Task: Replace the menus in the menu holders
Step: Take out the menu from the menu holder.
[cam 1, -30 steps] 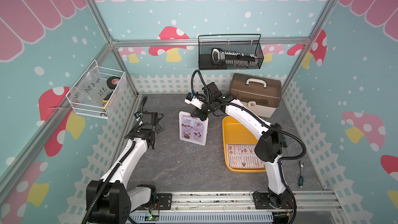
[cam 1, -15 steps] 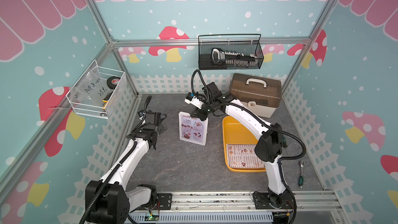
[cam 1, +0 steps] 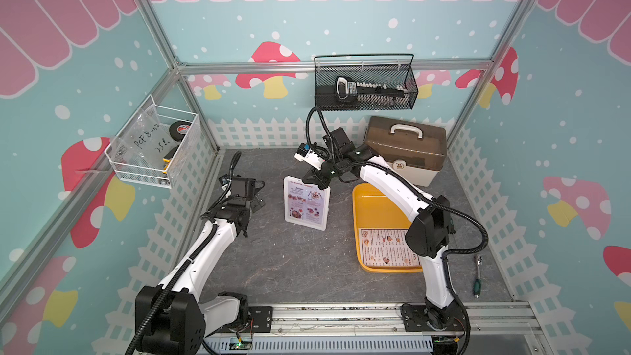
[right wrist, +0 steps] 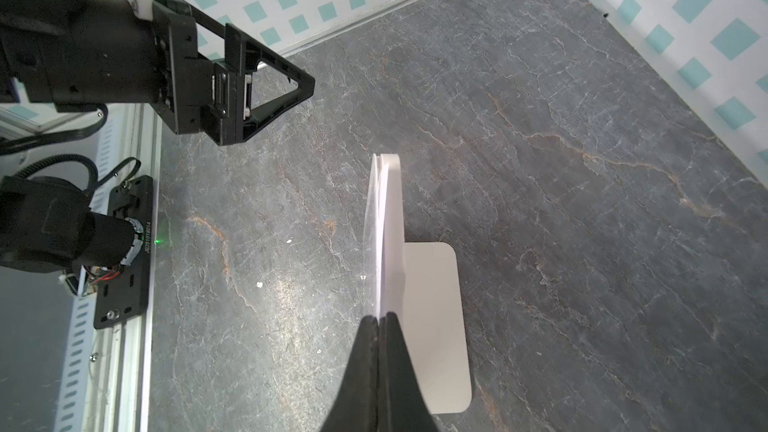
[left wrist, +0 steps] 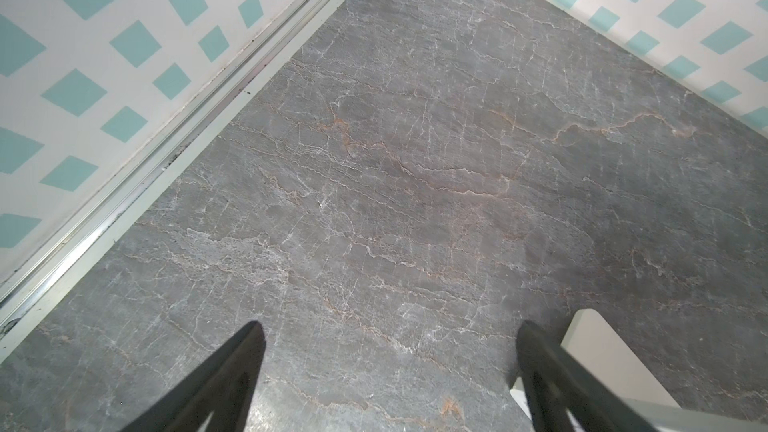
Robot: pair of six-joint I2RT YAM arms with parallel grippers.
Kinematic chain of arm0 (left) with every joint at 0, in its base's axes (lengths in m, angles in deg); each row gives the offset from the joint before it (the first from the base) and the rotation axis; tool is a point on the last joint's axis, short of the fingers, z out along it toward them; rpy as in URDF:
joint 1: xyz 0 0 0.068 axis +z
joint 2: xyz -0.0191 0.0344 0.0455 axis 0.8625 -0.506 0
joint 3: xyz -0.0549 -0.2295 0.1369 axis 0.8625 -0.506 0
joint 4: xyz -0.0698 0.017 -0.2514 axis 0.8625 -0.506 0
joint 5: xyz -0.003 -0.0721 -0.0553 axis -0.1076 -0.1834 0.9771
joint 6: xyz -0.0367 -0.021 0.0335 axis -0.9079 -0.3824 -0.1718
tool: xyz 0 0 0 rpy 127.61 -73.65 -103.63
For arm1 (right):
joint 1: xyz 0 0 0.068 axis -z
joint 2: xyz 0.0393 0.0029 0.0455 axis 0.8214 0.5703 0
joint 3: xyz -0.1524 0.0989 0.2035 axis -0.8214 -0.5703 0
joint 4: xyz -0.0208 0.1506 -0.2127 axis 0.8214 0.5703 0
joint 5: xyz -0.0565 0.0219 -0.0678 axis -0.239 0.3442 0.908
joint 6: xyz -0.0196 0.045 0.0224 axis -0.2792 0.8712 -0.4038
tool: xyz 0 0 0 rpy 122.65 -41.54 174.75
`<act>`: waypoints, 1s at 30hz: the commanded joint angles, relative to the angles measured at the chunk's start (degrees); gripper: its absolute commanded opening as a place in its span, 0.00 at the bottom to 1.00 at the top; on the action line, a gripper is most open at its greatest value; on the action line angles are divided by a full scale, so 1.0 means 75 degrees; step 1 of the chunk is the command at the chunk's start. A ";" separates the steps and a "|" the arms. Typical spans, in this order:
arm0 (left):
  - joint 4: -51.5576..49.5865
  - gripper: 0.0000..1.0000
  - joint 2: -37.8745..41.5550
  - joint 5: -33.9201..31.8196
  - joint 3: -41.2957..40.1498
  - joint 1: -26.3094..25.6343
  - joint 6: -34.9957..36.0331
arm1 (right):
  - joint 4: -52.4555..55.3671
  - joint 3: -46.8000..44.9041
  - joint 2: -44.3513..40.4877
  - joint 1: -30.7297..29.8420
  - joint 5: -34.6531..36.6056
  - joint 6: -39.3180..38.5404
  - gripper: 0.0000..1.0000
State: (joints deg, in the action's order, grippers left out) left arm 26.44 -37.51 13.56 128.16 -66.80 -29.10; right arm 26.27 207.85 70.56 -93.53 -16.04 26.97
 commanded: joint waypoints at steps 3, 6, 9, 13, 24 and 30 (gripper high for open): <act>-0.0171 0.95 0.0120 -0.0225 0.0251 -0.0039 0.0078 | -0.0173 0.0219 -0.0602 0.0017 -0.0052 -0.0035 0.00; -0.0180 0.95 0.0120 -0.0209 0.0308 -0.0056 0.0175 | -0.0336 0.0230 -0.0751 0.0021 0.0198 -0.0030 0.00; -0.0117 0.95 0.0164 -0.0068 0.0419 -0.0059 0.0423 | -0.0441 0.0402 -0.0932 0.0043 0.0359 -0.0059 0.00; 0.0554 0.94 0.0490 0.1062 0.0491 -0.0059 0.1233 | -0.0628 0.0541 -0.1378 0.0033 0.0355 -0.0043 0.00; 0.2185 0.96 0.1551 0.6001 0.1030 -0.0001 0.3780 | -0.1791 -0.0607 -0.3256 0.0033 -0.0798 0.0488 0.00; 0.1763 0.97 0.2043 0.7358 0.1332 0.0074 0.4887 | -0.1841 -0.1521 -0.3707 0.0008 -0.1503 0.1080 0.00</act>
State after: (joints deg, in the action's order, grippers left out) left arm 41.41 -23.52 59.00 136.26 -66.82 -0.06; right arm 12.52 199.78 42.32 -93.42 -22.88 32.56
